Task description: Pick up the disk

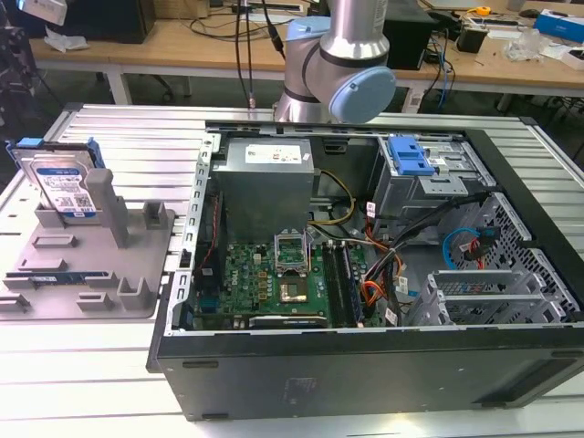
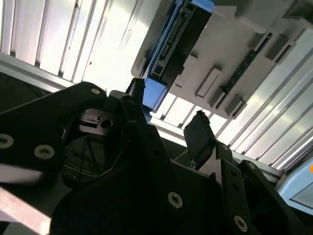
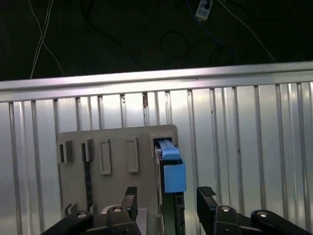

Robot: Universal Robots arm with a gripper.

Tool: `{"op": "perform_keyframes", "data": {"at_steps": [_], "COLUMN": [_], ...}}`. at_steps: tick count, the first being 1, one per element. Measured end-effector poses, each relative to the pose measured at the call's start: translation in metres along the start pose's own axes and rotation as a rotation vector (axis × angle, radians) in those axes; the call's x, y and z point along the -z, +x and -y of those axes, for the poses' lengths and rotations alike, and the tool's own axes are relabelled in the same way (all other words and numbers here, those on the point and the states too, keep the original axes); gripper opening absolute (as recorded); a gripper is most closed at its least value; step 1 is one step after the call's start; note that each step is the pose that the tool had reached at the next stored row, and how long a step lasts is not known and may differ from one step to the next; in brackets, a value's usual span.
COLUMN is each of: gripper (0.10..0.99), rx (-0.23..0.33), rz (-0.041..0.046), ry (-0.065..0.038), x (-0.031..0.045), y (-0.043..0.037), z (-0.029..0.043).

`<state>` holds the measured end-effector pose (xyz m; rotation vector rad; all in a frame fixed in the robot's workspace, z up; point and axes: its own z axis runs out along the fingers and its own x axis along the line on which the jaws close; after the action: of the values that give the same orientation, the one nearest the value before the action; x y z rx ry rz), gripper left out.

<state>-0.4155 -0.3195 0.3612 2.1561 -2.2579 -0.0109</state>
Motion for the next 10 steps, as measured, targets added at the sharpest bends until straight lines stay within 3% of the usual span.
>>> {"op": "perform_keyframes", "data": {"at_steps": [4, 8, 10], "gripper": [0.6, 0.6, 0.6], "rx": [0.006, 0.008, 0.012], "rz": [-0.0018, -0.0249, -0.0252], "ry": [0.001, 0.006, 0.006], "x": [-0.0001, -0.0053, -0.0072], "y": [-0.0007, -0.0105, -0.0104], "z": [-0.0022, -0.0092, -0.0091]}}
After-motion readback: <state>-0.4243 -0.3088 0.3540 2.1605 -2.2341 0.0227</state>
